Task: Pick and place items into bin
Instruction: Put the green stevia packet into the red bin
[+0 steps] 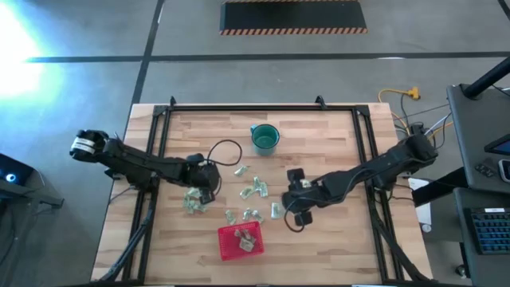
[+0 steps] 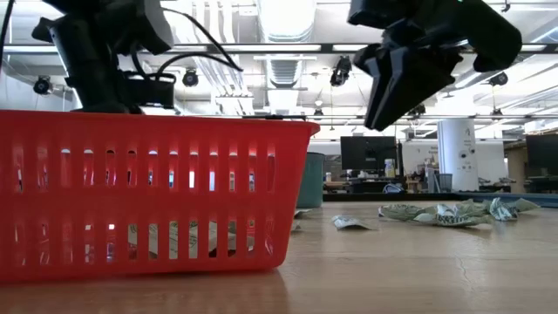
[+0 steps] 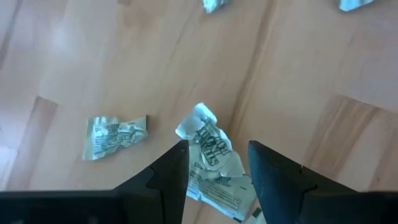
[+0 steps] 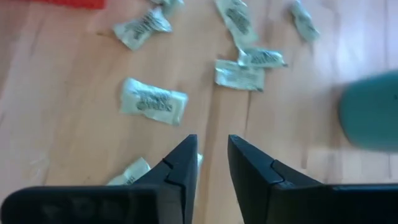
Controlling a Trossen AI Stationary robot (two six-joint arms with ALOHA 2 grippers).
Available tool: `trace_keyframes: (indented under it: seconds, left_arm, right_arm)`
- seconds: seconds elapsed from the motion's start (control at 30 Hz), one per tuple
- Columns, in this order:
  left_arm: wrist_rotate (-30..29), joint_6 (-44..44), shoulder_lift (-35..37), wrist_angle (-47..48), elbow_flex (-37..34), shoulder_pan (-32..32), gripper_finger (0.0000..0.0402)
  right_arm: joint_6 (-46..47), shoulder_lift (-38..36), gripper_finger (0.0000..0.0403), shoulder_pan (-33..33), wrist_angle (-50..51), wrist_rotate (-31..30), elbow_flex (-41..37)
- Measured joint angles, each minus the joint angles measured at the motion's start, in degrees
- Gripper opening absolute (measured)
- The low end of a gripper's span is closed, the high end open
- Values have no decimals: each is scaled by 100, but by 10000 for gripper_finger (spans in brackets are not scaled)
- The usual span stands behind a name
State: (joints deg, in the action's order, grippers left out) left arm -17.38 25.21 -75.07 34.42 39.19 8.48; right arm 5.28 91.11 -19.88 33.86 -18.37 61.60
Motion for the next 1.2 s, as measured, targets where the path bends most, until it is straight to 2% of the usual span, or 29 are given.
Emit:
trace_keyframes:
  seconds: [0.2,0.43,0.93,1.2]
  left_arm:
    - [305,-168,0,-450,-246,-183,148]
    - [353,-522,-2,-699,-279,-257,148]
    - [426,-1233,-819,-845,-224,-521,148]
    - [456,-1253,-702,-834,-232,-552,141]
  right_arm:
    - [318,-537,72,0,-106,-262,-407]
    - [418,-906,77,0,-259,-281,-718]
    - [378,-942,74,0,-306,-277,-767]
    - [375,-942,73,0,-307,-275,-767]
